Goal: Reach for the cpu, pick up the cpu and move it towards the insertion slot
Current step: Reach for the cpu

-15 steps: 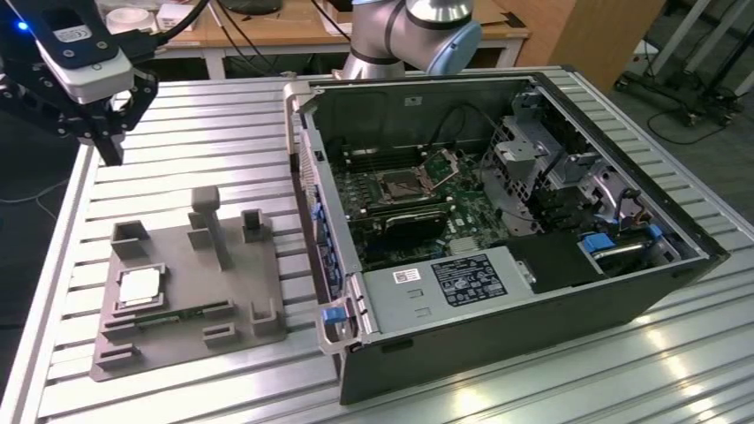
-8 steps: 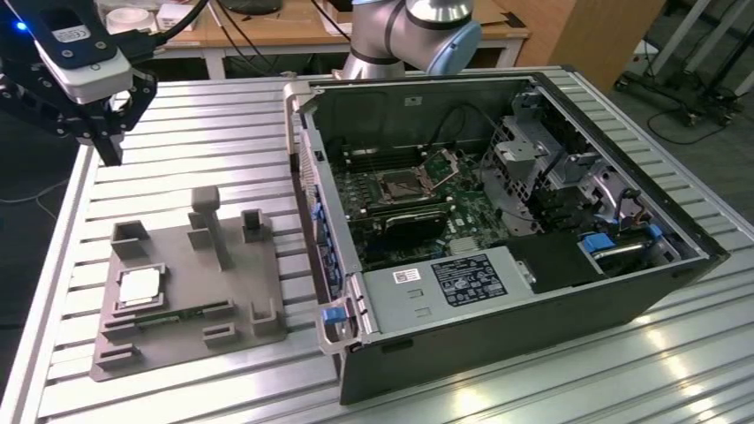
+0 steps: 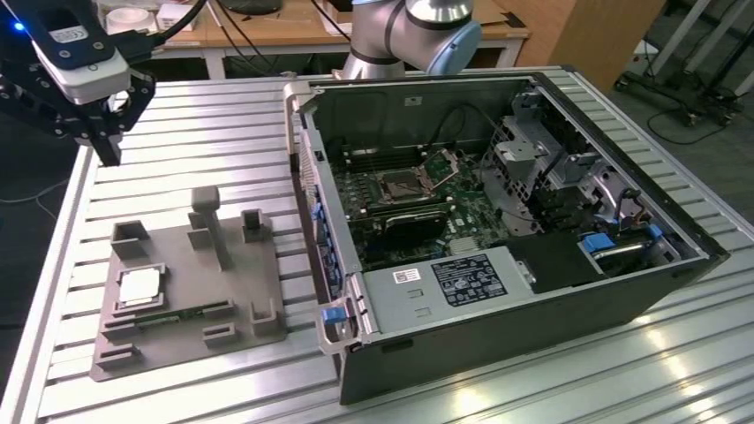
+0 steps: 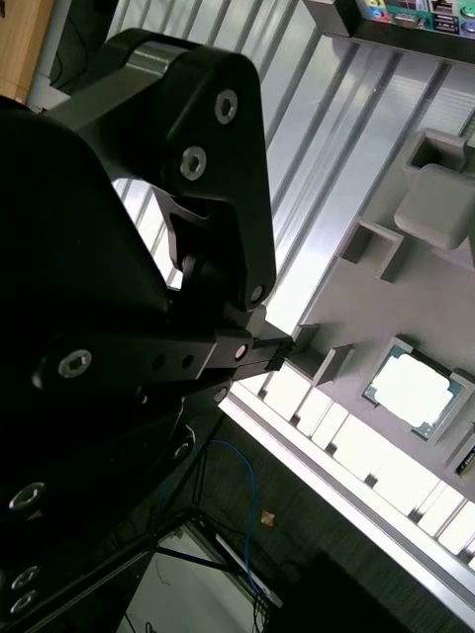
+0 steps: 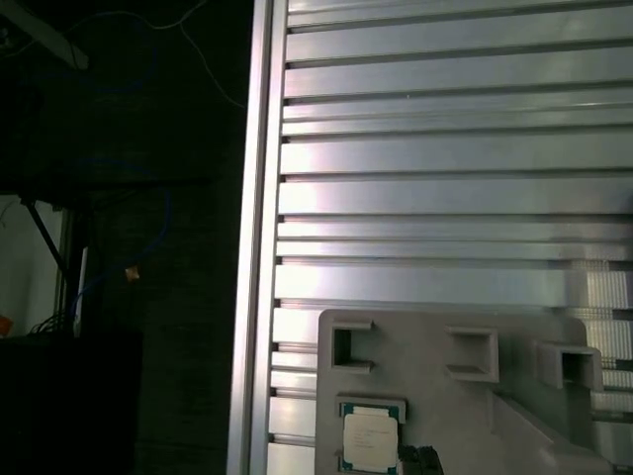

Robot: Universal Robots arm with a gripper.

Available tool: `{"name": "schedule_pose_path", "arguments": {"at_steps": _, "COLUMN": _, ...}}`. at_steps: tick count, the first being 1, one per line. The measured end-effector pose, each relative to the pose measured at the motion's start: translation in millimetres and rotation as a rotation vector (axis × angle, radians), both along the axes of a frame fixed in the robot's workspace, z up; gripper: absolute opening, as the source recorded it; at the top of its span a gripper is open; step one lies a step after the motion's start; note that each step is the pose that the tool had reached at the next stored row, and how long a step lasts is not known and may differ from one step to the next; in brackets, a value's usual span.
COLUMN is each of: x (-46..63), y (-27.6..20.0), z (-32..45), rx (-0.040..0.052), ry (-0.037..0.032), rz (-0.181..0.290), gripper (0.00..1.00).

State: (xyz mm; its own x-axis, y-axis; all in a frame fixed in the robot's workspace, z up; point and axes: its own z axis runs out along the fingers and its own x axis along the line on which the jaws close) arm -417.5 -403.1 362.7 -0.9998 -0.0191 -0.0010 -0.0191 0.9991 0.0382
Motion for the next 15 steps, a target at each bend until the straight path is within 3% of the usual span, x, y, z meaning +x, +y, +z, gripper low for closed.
{"name": "schedule_pose_path", "arguments": {"at_steps": 15, "x": -8.6, "y": -3.1, "z": -2.8, "rx": 0.0, "ry": -0.0001, "rz": 0.0, "gripper": 0.11}}
